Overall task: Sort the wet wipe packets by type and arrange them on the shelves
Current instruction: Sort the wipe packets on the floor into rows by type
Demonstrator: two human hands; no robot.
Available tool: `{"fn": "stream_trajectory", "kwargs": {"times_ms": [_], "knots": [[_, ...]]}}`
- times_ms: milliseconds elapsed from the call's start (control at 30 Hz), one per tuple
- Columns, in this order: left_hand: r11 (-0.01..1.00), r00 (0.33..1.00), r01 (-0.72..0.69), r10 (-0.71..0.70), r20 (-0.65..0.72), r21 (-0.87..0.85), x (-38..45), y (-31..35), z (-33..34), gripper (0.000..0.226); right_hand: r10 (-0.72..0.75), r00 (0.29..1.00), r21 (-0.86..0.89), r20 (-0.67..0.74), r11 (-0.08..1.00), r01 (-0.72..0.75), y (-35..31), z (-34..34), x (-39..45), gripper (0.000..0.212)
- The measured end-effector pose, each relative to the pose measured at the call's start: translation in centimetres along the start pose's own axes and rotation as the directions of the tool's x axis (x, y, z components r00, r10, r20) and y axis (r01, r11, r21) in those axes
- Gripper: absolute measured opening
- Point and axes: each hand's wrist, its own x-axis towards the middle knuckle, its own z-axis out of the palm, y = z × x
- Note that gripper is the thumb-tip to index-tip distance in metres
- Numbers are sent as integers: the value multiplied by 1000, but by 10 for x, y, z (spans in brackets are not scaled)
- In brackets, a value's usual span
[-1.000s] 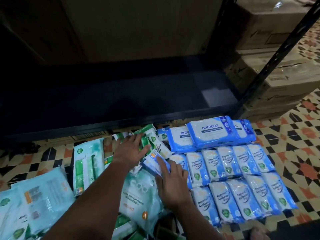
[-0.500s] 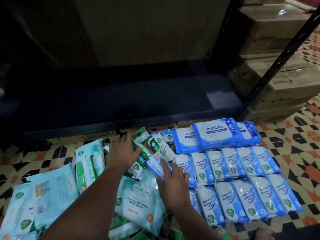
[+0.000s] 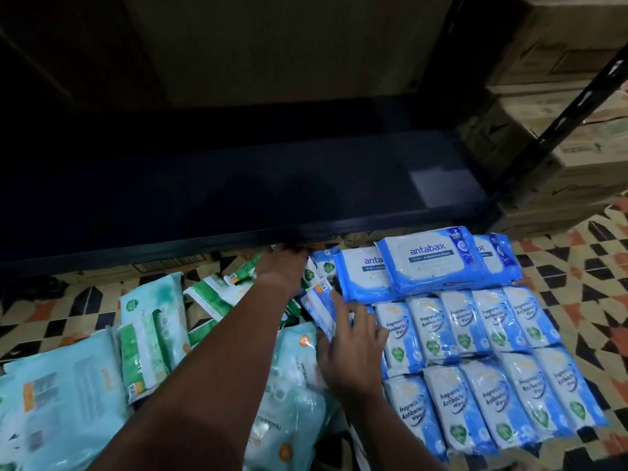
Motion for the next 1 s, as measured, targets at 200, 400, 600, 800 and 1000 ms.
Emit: {"fn": "stream_trajectory", "kwargs": {"times_ms": [200, 400, 600, 800, 1000], "knots": [[995, 996, 68, -64, -57, 75, 2, 2, 5, 61, -7, 1000, -15, -1, 1000, 7, 2, 3, 5, 89], [979, 992, 51, -73, -104, -196, -19, -15, 15, 49, -8, 1000, 55, -7, 998, 8, 1, 0, 3, 86], [753, 951, -23, -186, -246, -658, -53, -34, 16, 32, 21, 996, 140, 87, 990, -33, 2, -18, -4, 79], [551, 844, -238, -290, -451, -800, -91, -34, 15, 28, 24, 973, 518, 228, 844, -142, 2, -48, -15, 76], [176, 666, -438, -595, -450, -881, -143, -16, -4, 24, 143, 827, 723, 544, 421, -549, 7, -89, -24, 75]]}}
